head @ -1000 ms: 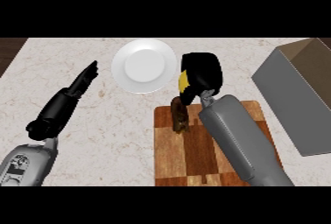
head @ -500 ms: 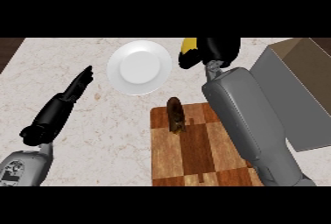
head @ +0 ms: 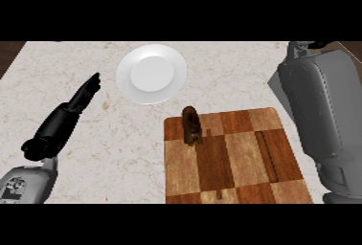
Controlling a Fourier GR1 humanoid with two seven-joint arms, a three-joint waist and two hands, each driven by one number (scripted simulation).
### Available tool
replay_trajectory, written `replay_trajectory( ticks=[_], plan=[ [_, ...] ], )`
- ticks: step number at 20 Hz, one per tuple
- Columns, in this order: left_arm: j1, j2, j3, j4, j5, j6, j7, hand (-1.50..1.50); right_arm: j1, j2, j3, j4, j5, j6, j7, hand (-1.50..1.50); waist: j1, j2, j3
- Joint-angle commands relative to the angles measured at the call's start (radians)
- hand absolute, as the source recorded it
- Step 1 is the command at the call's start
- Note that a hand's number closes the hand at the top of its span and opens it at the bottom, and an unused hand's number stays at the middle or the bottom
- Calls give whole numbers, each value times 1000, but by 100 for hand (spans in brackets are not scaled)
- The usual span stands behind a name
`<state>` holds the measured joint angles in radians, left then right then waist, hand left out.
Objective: Pick the lemon from the cutting board and place it in the cardboard box
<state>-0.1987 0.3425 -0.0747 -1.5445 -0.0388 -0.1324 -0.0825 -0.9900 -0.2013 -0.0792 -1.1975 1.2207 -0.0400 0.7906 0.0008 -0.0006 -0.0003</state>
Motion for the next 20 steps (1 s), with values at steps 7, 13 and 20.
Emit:
replay_trajectory(
  ticks=[7,13,20],
  plan=[
    [-34,-22,18,39,-22,-2,-5,0,100,-176,-94,116,-75,145,-115,150,-2,3,0],
    [-8,-21,12,19,-30,-13,-11,0,168,-310,-229,228,-239,316,-264,150,1,4,1],
    [-36,-16,44,35,-22,-36,2,0,219,-333,-229,262,-286,494,-249,150,-3,0,0]
  ],
)
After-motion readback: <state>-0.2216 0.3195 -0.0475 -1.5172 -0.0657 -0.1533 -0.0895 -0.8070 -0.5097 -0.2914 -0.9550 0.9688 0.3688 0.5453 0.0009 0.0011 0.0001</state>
